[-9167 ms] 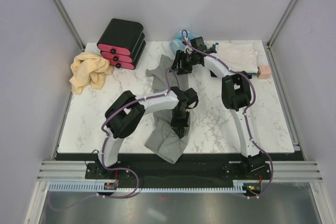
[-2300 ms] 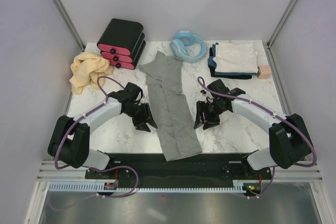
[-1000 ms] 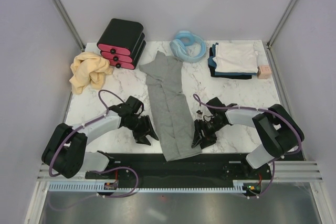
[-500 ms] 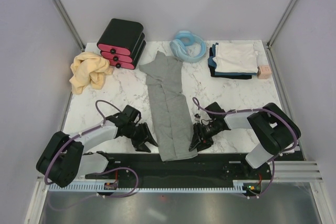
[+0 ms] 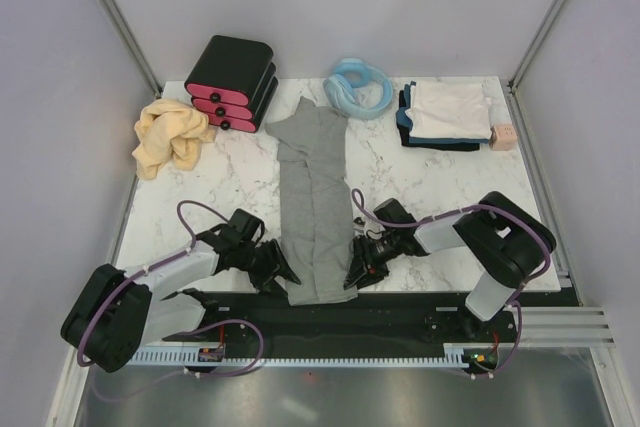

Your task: Fold and stack the t-shirts

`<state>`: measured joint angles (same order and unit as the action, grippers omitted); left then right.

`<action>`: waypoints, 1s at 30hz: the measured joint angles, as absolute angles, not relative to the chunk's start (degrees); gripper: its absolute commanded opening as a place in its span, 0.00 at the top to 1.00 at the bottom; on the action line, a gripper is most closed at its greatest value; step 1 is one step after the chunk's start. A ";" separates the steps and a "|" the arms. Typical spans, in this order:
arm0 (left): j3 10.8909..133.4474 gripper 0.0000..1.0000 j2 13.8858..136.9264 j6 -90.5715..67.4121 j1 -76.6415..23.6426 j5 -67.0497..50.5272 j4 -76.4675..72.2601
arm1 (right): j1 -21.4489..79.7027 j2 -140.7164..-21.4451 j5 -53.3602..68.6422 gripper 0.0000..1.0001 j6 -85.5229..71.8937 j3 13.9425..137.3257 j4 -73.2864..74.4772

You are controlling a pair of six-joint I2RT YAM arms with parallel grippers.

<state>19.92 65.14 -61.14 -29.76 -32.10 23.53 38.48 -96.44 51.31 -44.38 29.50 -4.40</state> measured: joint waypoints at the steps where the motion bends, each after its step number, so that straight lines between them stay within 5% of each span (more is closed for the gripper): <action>1: 19.92 0.44 65.12 -61.21 -29.76 -32.10 23.49 | 38.87 -96.57 51.03 0.74 -45.17 29.50 -5.37; 7: 19.92 0.44 65.08 -61.23 -29.76 -31.55 24.23 | 39.81 -96.62 49.65 1.00 -49.36 29.50 -8.49; 30: 21.26 0.45 65.30 -60.60 -29.76 -29.56 27.97 | 39.92 -91.22 48.31 1.00 -51.31 36.67 -3.55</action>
